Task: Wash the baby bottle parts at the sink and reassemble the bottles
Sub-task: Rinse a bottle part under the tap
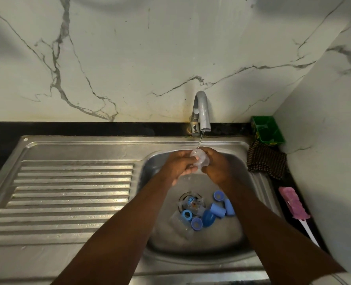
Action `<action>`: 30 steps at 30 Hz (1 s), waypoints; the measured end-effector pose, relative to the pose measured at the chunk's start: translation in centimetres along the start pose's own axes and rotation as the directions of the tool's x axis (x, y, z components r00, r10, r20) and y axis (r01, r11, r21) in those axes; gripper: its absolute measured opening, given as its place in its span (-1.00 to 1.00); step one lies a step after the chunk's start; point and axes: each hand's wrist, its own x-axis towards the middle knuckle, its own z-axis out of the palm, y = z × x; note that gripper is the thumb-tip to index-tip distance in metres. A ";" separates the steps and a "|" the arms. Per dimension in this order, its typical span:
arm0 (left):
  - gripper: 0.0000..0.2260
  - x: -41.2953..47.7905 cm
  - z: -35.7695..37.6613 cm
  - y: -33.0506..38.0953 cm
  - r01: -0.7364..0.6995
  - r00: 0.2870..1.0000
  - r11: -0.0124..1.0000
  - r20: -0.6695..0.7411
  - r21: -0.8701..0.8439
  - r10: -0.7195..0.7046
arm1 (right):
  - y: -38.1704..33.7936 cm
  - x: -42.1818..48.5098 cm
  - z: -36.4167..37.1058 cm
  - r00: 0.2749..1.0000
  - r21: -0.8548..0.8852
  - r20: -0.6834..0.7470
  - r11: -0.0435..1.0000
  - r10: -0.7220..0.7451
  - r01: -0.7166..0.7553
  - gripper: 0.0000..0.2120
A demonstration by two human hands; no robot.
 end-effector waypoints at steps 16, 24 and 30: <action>-0.80 -0.5 -2.7 -2.3 -0.010 0.978 0.963 -0.199 0.270 0.066 | -0.6 0.4 1.2 0.948 0.101 0.042 0.942 0.316 -0.319 -0.49; -0.80 -0.7 -3.7 -2.4 -0.014 0.959 0.898 -0.247 0.440 0.136 | -1.7 -0.2 1.1 0.995 0.019 -0.095 0.999 0.029 -0.027 -0.45; -0.81 -0.9 -3.7 -2.2 0.017 0.959 0.892 -0.261 0.452 0.113 | -0.6 -0.4 1.3 0.993 -0.117 -0.102 0.991 0.056 -0.068 -0.50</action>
